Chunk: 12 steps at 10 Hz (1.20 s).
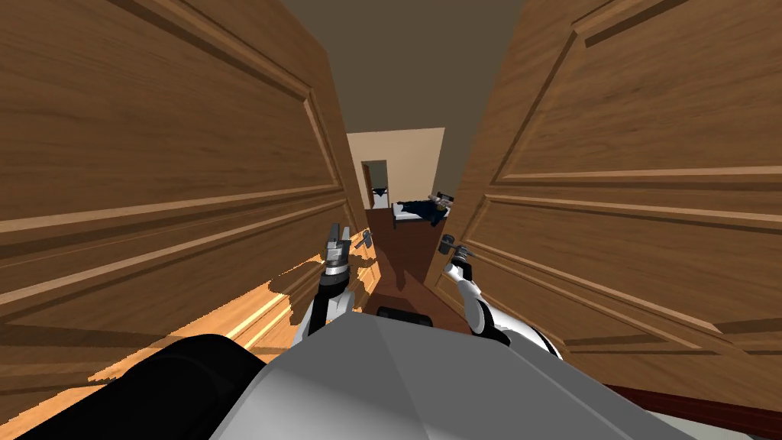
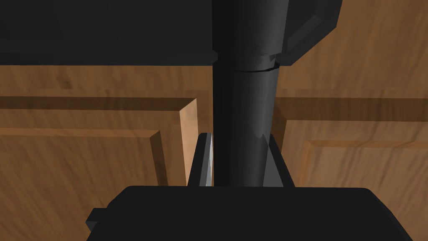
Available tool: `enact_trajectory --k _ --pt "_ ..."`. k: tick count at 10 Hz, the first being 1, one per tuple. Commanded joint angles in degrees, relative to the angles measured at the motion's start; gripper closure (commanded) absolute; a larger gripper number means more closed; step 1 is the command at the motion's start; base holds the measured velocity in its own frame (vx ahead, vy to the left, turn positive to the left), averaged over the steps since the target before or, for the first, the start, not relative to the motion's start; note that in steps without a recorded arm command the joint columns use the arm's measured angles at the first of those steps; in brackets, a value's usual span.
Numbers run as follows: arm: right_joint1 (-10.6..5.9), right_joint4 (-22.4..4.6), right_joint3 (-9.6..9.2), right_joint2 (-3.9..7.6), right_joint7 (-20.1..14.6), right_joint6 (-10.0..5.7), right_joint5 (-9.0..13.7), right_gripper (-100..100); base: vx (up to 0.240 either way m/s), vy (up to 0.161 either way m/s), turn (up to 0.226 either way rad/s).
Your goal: Push the door open
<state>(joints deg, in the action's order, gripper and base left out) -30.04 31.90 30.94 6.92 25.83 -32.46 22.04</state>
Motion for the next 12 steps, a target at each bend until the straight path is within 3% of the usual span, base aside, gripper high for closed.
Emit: enact_trajectory --k 1,12 --pt "-0.28 -0.3 0.46 0.14 0.8 -0.92 0.1 100 0.169 -0.025 -0.239" --pt "-1.92 -0.3 0.45 -3.95 4.0 -2.16 -0.1 100 0.11 0.003 -0.145"
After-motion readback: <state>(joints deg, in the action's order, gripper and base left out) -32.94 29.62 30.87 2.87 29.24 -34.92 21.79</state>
